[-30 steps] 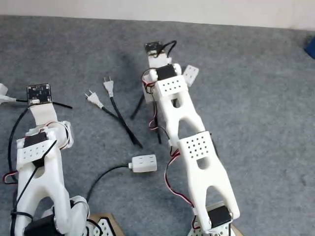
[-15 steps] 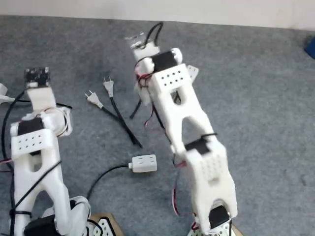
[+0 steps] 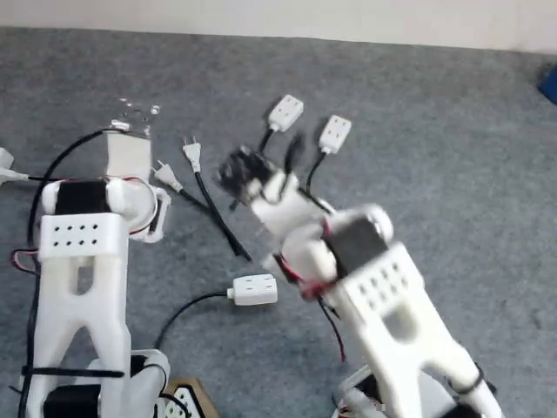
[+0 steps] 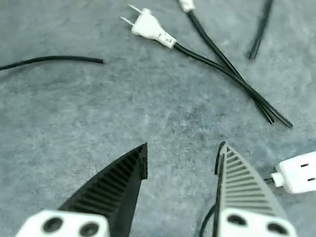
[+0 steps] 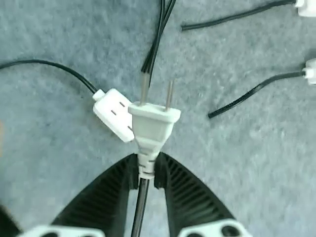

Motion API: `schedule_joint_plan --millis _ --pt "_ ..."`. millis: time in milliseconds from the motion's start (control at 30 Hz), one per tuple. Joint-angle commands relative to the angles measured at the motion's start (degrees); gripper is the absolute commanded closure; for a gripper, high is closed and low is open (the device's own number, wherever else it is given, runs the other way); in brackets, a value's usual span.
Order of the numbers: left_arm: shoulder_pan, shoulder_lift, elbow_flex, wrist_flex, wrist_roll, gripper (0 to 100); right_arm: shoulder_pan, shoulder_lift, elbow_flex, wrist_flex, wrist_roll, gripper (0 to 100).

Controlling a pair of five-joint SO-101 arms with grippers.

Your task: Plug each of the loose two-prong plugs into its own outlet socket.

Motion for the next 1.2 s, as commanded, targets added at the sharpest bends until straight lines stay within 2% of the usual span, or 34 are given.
schedule_joint_plan --millis 0,133,367,433,600,900,1033,1167 --pt "1.19 -5.41 -1.1 0.44 -3.6 73 -0.48 -8.57 14.73 -11.82 0.97 99.3" --pt "1.19 -15.34 2.86 -2.37 -6.59 67 -0.31 -9.98 22.99 -22.2 -2.2 99.3" --pt "1.27 -33.71 20.26 -13.8 -7.21 66 -0.13 -9.98 27.91 -32.84 -8.62 99.3" --pt "2.68 -38.2 25.98 -16.0 -6.86 63 -0.13 -9.98 28.44 -33.45 -9.76 99.3" --pt "8.4 -46.81 35.56 -18.37 -0.62 53 -0.48 -9.98 28.62 -33.45 -10.02 99.3" --pt "10.59 -51.65 36.79 -22.33 -0.7 52 -6.37 -9.98 30.46 -33.45 -11.69 99.3" --pt "10.77 -51.65 38.02 -22.95 -0.97 56 -7.43 -10.51 30.81 -33.1 -11.87 99.3" --pt "10.51 -51.65 43.03 -27.6 -1.05 56 -8.4 -10.51 30.11 -31.25 -11.87 99.3"
